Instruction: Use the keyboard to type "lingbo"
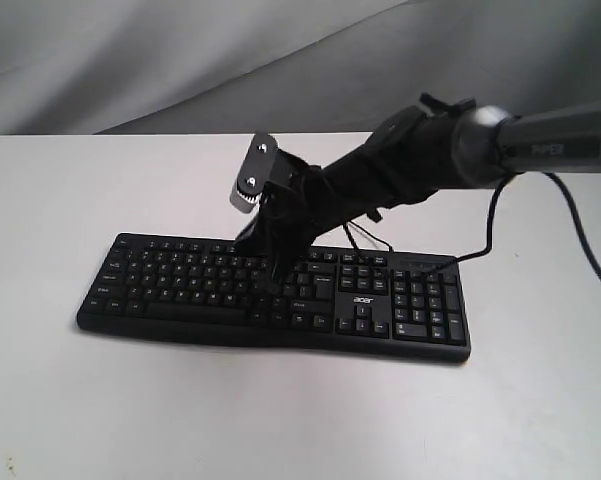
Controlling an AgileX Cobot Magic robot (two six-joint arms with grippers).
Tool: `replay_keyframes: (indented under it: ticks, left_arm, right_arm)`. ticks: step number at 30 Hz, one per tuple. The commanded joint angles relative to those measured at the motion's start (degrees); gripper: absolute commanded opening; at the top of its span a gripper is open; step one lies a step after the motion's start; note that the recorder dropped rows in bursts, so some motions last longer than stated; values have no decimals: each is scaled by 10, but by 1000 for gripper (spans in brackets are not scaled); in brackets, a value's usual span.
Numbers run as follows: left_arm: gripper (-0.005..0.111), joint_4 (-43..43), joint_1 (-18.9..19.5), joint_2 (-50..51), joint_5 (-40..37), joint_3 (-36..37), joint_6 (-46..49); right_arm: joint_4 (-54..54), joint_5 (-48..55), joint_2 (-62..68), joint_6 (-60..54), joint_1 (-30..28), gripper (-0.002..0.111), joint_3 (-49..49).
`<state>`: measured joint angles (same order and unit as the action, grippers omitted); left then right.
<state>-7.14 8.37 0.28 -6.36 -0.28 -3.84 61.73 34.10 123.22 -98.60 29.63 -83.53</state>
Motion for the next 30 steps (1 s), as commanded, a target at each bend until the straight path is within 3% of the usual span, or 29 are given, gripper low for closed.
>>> replay_keyframes:
  ticks: [1,7,16,30]
  left_arm:
    - [0,0,-4,-3,6,3,-1]
    - [0,0,-4,-3,6,3,-1]
    - [0,0,-4,-3,6,3,-1]
    - [0,0,-4,-3,6,3,-1]
  right_arm:
    - [-3,1,-67,26,-5,0,1]
    - [-6,-79,-219,62,-5,0,33]
    - [-5,-97,-457,153,-5,0,104]
    - [-3,-133,-658,150,-5,0,104]
